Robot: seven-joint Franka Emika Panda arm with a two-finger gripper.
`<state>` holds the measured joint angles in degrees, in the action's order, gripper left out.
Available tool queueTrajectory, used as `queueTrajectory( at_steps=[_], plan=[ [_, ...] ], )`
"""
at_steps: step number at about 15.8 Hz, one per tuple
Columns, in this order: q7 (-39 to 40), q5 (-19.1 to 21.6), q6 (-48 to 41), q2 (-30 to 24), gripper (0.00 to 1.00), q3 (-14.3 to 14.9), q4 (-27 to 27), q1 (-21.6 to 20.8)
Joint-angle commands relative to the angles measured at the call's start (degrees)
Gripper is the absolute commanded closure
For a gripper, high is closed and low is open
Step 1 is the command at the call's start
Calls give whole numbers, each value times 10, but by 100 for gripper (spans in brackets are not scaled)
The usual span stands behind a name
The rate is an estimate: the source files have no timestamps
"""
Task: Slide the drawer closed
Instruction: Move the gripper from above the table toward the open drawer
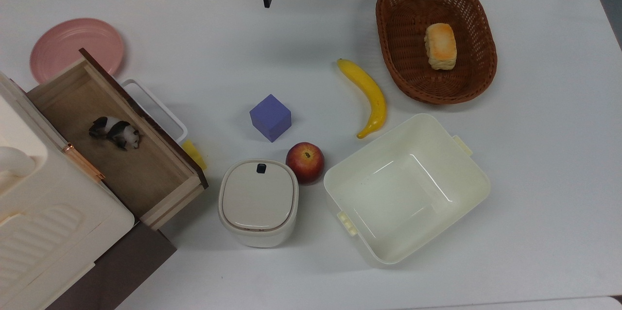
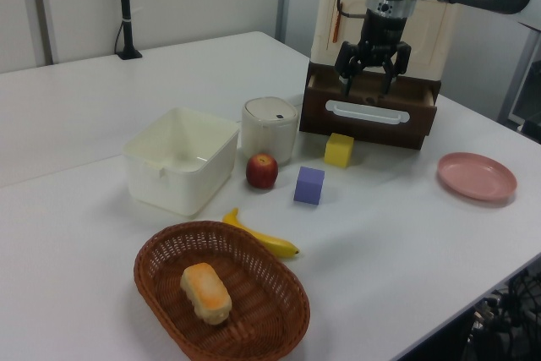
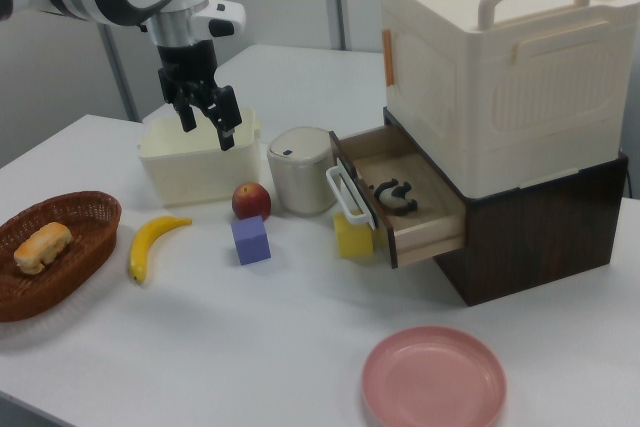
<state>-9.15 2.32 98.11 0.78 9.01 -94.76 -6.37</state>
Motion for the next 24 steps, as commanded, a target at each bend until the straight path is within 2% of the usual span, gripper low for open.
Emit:
queueTrajectory(
  at_steps=[1,4,8,10,16,17,18,20,21,24],
  plan=[
    [38,-5,15,-25,0,0,-25,-18],
    [33,2,19,-29,0,-14,-21,-18],
    [7,8,21,-25,0,-11,-21,-14],
    [7,28,16,-25,0,-9,-22,-8],
    [11,29,13,-26,1,-11,-25,-7],
    [11,24,15,-26,18,-10,-26,-7],
    [12,24,16,-26,49,-11,-26,-7],
    [22,29,19,-25,90,-10,-26,-6],
    [22,30,19,-24,99,-10,-26,-7],
    [12,35,20,-20,100,-10,-26,-6]
  ],
)
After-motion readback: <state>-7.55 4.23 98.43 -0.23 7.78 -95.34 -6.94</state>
